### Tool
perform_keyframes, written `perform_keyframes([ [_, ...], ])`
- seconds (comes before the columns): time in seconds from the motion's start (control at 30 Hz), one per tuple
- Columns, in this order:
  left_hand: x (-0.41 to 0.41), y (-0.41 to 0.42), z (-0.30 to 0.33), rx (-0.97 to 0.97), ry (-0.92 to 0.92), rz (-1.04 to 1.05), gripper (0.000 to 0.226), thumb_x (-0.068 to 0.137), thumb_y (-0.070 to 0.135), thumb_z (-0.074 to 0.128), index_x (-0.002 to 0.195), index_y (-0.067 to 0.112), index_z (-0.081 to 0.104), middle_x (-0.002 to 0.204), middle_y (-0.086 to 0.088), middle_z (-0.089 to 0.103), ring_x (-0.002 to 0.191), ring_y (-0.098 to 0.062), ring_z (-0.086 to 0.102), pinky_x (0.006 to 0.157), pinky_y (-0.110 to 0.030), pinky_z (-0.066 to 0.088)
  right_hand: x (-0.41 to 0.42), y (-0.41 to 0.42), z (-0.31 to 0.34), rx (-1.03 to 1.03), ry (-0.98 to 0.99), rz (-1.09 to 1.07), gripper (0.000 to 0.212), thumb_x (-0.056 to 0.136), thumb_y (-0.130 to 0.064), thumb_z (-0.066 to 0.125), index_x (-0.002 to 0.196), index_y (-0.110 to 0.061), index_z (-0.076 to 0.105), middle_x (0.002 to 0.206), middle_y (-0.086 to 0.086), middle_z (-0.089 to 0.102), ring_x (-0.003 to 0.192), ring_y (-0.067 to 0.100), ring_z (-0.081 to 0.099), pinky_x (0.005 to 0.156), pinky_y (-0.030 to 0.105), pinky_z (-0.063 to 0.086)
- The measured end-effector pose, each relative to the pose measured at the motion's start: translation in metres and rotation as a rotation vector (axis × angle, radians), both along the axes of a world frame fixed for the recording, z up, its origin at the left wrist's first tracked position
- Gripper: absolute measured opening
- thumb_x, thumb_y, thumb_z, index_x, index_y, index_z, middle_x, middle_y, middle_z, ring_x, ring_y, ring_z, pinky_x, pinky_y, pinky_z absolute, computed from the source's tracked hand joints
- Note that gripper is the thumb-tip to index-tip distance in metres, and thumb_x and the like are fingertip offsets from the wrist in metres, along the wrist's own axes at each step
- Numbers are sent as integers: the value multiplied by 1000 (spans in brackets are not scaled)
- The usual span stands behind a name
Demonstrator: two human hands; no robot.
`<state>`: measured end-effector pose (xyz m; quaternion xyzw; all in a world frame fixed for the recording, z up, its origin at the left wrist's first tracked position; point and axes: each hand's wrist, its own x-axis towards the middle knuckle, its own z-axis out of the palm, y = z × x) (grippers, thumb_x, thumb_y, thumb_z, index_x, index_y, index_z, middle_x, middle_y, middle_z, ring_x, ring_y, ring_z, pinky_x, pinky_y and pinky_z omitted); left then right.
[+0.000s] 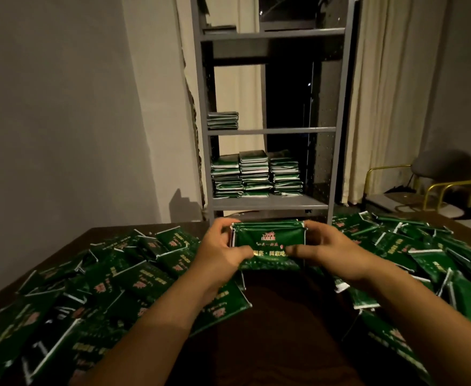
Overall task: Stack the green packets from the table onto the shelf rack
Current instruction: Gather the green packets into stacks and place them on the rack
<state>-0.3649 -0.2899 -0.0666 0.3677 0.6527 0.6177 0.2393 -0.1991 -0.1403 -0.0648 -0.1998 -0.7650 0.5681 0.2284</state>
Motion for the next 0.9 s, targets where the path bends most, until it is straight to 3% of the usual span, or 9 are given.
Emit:
perform_keyframes([
  [0.07, -13, 3, 8, 13, -57, 24, 57, 82, -9, 71, 129, 15, 51, 110, -11, 72, 94, -25, 73, 84, -39, 60, -8, -1, 7, -22, -42, 10, 24, 91, -8, 68, 110, -22, 65, 108, 2, 72, 101, 19, 69, 88, 33, 58],
  [0.13, -25, 8, 13, -1, -58, 27, 62, 82, -4, 73, 135, 12, 47, 114, -12, 71, 98, -27, 72, 95, -49, 56, -20, 3, 9, -64, -21, -21, 24, 91, -6, 67, 113, -16, 66, 113, 7, 71, 104, 25, 69, 91, 43, 58],
  [0.27, -48, 22, 18, -7, 1, 58, 64, 87, 5, 74, 142, 12, 42, 130, -14, 65, 106, -26, 69, 98, -46, 55, -47, 8, 15, -225, 43, -78, 14, 93, -5, 64, 106, -8, 64, 108, 14, 68, 90, 25, 72, 76, 35, 59],
  [0.4, -72, 42, 23, -5, 109, 127, 58, 87, 13, 77, 132, 21, 40, 135, -14, 58, 112, -29, 65, 97, -48, 55, -71, 20, 25, -405, 105, -96, 16, 90, -14, 68, 101, -5, 61, 117, 19, 58, 94, 30, 71, 82, 40, 60],
  [0.57, -88, 58, 20, 2, 445, 240, 47, 90, 27, 74, 120, 22, 40, 126, -8, 55, 106, -23, 62, 91, -44, 57, -98, 27, 31, -391, 97, -265, 26, 92, -17, 68, 110, -1, 60, 107, 16, 64, 71, 22, 67, 68, 35, 60],
  [0.67, -94, 56, 13, 66, 921, 308, 47, 90, 34, 70, 127, 17, 46, 123, 0, 54, 111, -15, 53, 94, -33, 50, -111, 35, 36, -405, 48, -343, 30, 92, -20, 70, 112, -1, 56, 98, 19, 67, 58, 20, 65, 49, 29, 56],
  [0.77, -104, 58, 6, 66, 1372, 237, 48, 85, 33, 73, 127, 14, 59, 127, 0, 61, 121, -17, 54, 105, -39, 46, -125, 41, 41, -428, 47, -386, 31, 90, -19, 72, 109, -1, 54, 83, 18, 68, 54, 22, 65, 61, 39, 62],
  [0.83, -109, 65, 3, 62, 1463, 200, 52, 78, 25, 82, 124, 11, 64, 124, -3, 65, 118, -21, 59, 103, -43, 49, -133, 43, 43, -410, 38, -394, 28, 90, -19, 73, 103, -5, 53, 81, 18, 69, 53, 23, 64, 70, 44, 60],
  [0.9, -110, 70, 4, 88, 1509, 218, 51, 71, 16, 88, 118, 9, 68, 116, -5, 69, 108, -24, 64, 98, -43, 52, -139, 45, 43, -377, 25, -386, 29, 90, -21, 73, 101, -6, 51, 86, 20, 70, 50, 23, 64, 68, 45, 61],
])
